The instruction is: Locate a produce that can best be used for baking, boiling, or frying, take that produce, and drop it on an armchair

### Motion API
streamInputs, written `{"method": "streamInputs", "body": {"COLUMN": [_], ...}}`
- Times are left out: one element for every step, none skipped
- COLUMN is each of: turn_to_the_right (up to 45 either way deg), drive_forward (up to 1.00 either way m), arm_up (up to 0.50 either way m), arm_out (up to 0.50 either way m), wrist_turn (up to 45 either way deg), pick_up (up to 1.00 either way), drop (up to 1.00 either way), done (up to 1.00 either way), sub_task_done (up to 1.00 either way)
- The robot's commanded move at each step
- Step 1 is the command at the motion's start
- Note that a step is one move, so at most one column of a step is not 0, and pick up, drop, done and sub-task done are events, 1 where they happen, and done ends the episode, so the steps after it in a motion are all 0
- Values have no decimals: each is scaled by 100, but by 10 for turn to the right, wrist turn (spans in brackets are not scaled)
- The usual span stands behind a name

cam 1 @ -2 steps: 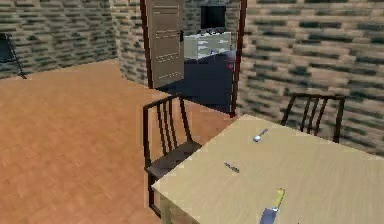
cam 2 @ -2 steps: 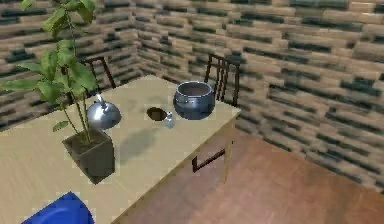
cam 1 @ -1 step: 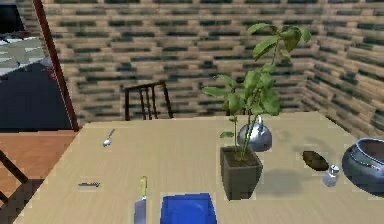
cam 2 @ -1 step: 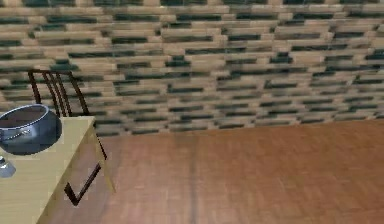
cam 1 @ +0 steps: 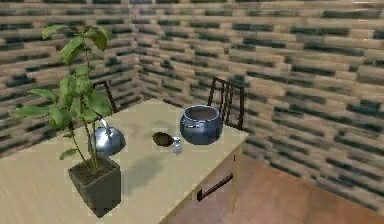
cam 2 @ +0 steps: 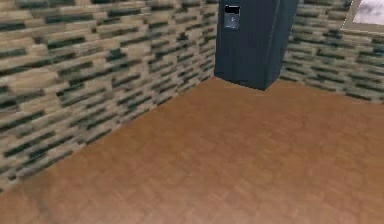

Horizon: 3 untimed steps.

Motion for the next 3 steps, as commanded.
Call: {"method": "streamInputs", "body": {"turn_to_the_right": [30, 0, -450], "drive_forward": [0, 35, 0], "arm_up": [0, 0, 0], "arm_out": [0, 0, 0], "wrist_turn": [0, 0, 0], "pick_up": [0, 0, 0], "drop": [0, 0, 0], "done": [0, 0, 0], "sub_task_done": [0, 0, 0]}}
